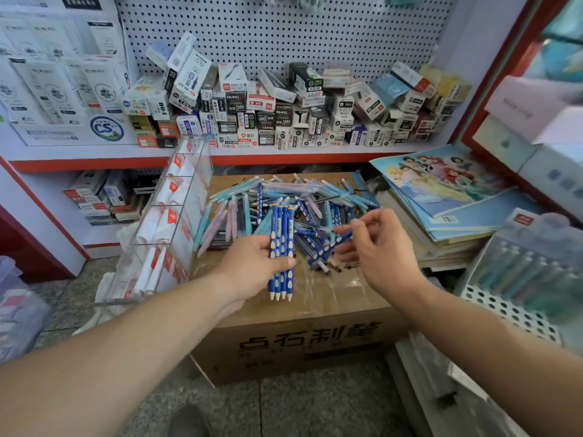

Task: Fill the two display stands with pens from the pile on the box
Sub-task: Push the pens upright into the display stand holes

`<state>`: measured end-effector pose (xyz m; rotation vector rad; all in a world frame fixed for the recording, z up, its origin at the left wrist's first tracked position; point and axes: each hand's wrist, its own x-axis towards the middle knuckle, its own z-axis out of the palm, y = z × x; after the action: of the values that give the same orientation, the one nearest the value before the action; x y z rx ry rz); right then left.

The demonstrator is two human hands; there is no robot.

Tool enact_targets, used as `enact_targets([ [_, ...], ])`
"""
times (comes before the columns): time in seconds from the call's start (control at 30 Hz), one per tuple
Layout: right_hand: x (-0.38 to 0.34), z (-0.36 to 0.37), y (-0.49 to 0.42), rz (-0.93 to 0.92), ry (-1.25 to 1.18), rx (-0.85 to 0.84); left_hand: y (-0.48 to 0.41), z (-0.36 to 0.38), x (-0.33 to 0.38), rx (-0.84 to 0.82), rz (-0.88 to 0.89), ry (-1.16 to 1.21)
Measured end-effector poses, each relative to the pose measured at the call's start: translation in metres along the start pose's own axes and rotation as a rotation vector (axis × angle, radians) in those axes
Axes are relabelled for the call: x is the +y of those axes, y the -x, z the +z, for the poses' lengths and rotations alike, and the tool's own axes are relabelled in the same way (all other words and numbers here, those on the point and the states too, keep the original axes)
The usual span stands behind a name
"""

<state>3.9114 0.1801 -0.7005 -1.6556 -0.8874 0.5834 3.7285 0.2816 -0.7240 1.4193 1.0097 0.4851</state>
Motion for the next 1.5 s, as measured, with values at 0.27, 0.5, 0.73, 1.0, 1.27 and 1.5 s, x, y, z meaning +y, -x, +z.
enact_targets([
  [0.27, -0.003, -0.083, 0.019, 0.056, -0.012, 0.054, 0.008, 0.062, 0.027, -0.123, 0.056, 0.017],
  [0.5, -0.006, -0.168, 0.044, 0.166, -0.01, 0.162, 0.012, 0.146, 0.051, -0.253, 0.104, -0.014],
  [0.73, -0.016, -0.252, 0.099, 0.067, 0.283, 0.466, 0.035, 0.242, 0.056, -0.455, 0.122, 0.02],
  [1.0, 0.034, -0.326, 0.189, 0.228, 0.393, 0.754, 0.065, 0.334, 0.045, -0.689, 0.156, -0.11],
  [1.27, 0.073, -0.344, 0.189, 0.309, 0.563, 0.76, 0.081, 0.374, 0.024, -0.75, 0.172, -0.236],
  [1.5, 0.087, -0.351, 0.18, 0.363, 0.669, 0.747, 0.072, 0.373, 0.024, -0.788, 0.142, -0.207],
])
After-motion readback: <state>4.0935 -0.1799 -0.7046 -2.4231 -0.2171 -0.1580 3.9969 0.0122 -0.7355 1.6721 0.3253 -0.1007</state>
